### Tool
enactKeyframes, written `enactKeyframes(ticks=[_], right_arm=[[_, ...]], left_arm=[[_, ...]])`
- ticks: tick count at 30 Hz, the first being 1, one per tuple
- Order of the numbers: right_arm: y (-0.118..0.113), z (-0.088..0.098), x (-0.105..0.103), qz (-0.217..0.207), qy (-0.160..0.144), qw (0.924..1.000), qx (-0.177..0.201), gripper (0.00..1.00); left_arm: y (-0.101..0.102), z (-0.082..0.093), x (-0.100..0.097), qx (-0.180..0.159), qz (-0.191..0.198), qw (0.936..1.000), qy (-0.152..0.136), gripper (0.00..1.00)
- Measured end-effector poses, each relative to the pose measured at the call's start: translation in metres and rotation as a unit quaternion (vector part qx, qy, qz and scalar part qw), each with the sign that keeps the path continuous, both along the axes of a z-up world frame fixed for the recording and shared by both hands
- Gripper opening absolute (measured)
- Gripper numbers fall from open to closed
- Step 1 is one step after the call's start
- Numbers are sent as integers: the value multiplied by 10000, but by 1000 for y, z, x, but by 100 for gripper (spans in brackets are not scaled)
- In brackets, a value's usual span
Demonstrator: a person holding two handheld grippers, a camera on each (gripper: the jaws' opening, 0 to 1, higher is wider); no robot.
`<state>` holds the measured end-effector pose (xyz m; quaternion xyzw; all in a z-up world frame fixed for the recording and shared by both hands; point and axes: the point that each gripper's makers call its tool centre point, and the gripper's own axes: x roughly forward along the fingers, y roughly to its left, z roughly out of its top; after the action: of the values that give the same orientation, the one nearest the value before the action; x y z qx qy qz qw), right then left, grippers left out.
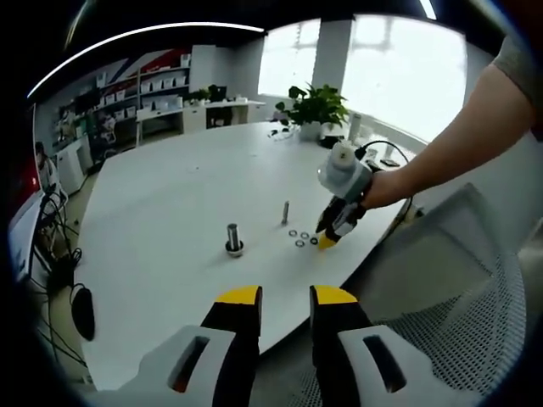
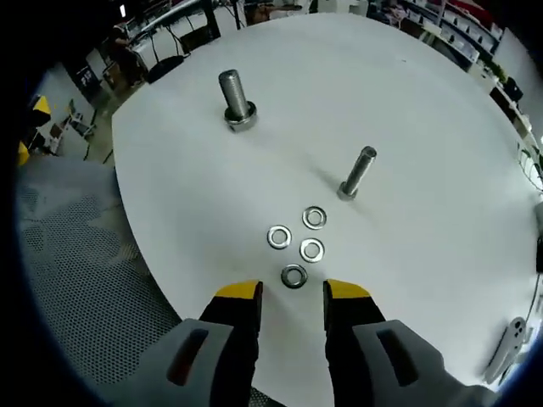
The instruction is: Place the washer onto the threaded stud by aligning its center hole with the stud, sliding it down to the base, and recovering from edge contact or off-axis alignment until the washer reaches the visible bottom stop.
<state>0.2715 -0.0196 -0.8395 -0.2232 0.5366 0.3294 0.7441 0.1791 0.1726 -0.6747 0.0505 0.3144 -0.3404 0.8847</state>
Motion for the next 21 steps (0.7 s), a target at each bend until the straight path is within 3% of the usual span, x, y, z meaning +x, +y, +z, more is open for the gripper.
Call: enactKeyframes(ticks=[3,7,13,16,21], right_arm=[[-3,-2,1,293,-77,9993,-198,26],[-1,-1,3,353,0,9992,-193,26],[2,-2,1,985,183,9936,-519,24],[5,-3,1,931,258,9934,-614,22],[6,-2,0,1235,389,9883,-801,20]], left_arm=[[0,0,0,-3,14,10000,-6,20],[0,0,0,-8,4,10000,-16,19],[0,2,1,-28,26,10000,-43,18],[0,1,1,-15,18,10000,-26,18],[0,1,1,3,15,10000,-28,17]])
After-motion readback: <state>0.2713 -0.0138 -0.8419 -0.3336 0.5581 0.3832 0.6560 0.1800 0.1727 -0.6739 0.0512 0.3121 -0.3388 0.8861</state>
